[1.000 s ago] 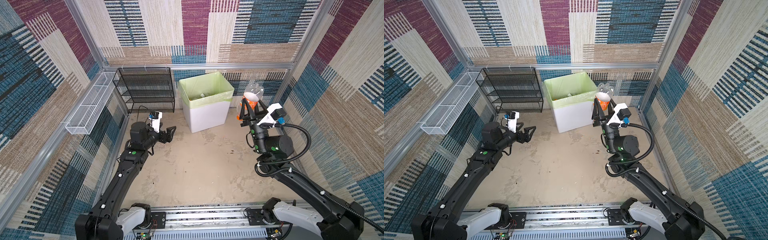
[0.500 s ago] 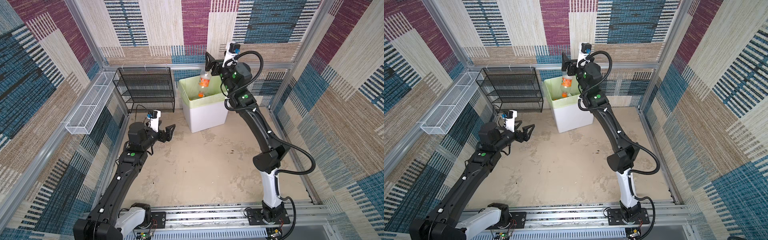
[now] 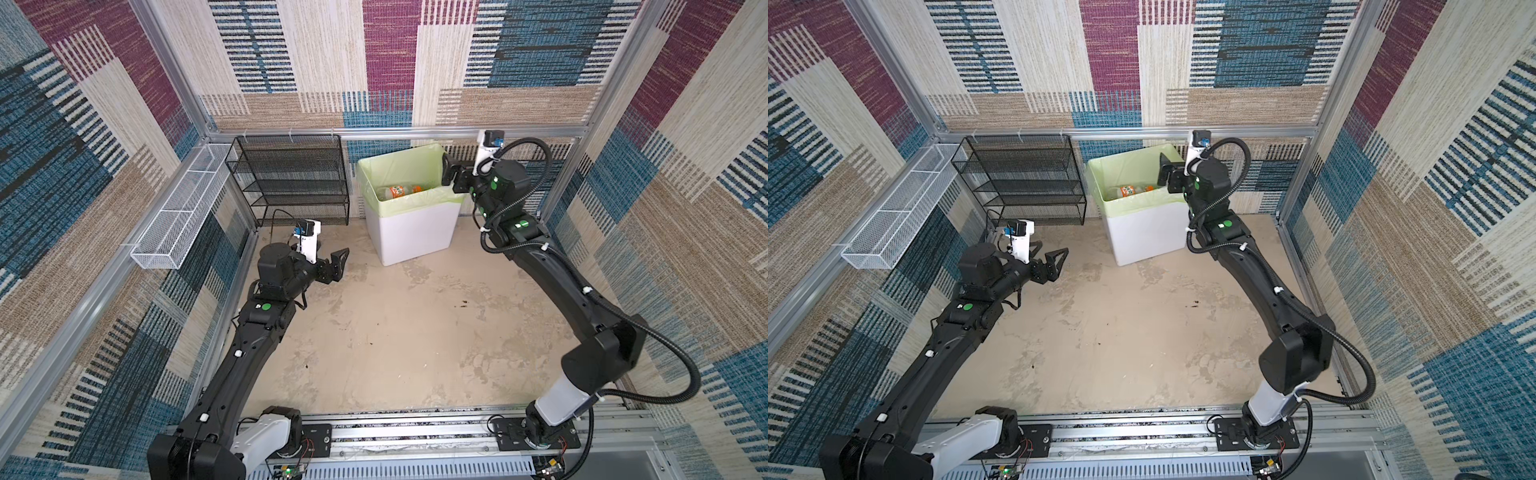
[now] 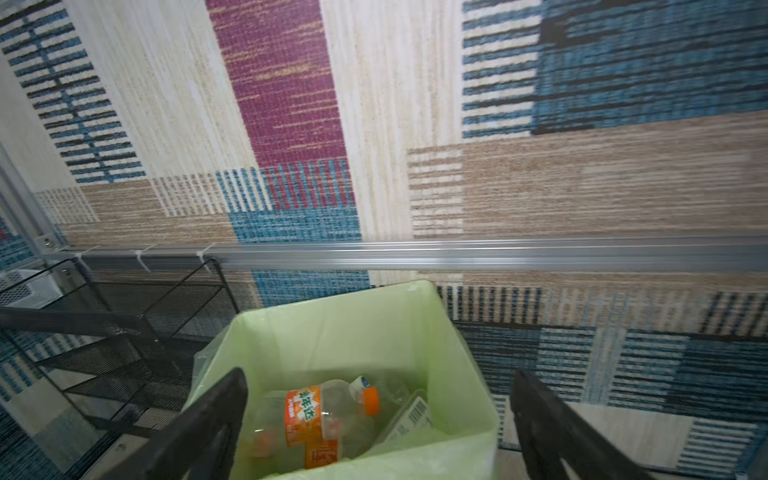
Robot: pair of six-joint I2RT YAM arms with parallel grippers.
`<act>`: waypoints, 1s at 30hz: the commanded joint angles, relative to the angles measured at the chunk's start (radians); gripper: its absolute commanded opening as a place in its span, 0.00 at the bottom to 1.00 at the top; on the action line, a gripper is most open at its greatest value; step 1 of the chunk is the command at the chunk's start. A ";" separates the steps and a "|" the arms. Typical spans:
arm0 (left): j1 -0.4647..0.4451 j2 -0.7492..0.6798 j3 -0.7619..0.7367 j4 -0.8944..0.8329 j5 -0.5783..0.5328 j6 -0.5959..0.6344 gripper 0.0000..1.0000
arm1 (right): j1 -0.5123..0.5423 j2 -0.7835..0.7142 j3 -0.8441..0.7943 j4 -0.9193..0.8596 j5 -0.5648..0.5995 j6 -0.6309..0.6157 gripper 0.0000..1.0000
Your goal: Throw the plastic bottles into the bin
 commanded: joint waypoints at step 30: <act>0.003 0.184 -0.603 0.741 -0.825 0.029 0.90 | -0.272 -0.222 -1.259 0.929 0.274 -0.035 0.99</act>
